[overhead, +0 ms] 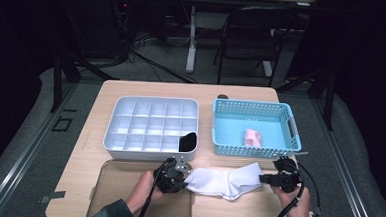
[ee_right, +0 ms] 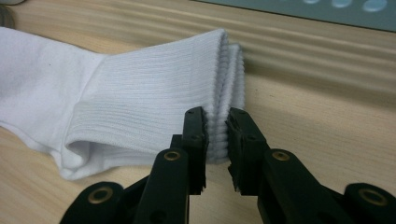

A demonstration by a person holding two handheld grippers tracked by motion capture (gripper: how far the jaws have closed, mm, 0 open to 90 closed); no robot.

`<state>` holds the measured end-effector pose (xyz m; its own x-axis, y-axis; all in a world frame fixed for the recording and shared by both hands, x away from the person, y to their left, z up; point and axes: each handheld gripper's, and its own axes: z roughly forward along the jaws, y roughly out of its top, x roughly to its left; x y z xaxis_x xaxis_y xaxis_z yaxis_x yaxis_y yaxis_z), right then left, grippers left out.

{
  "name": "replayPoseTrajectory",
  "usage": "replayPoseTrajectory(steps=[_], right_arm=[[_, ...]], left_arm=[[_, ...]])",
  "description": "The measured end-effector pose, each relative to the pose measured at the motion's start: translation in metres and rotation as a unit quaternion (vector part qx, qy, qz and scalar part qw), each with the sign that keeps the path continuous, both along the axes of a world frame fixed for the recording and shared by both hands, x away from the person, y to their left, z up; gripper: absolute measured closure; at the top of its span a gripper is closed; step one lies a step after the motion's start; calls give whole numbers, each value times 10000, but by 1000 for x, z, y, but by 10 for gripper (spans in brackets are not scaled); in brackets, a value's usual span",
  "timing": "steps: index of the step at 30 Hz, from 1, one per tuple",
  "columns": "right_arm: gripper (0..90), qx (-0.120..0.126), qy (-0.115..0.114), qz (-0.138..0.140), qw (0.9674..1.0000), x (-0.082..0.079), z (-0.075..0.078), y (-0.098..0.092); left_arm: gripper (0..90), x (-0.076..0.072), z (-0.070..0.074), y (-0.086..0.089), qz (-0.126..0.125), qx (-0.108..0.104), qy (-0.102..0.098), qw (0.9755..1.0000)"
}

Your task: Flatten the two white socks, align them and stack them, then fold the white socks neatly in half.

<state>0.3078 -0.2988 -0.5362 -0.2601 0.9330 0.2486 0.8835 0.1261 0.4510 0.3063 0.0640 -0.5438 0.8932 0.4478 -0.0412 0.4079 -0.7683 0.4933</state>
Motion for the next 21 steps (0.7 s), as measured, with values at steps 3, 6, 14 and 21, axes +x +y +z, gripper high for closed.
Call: replayPoseTrajectory(steps=[3, 6, 14, 21], right_arm=[[781, 24, 10, 27, 10000, 0, 2, -1], [781, 84, -18, 21, 10000, -1, 3, -2], [781, 288, -177, 41, 9994, -5, 13, -5], [780, 375, -323, 182, 9986, -9, 22, 3]], left_arm=[[822, 1, -1, -1, 6, -28, -7, 10000], [822, 2, -1, -2, 16, -42, -51, 10000], [821, 5, -3, -8, 38, -115, -55, 9999], [821, 5, -3, -8, 34, -129, -35, 9999]])
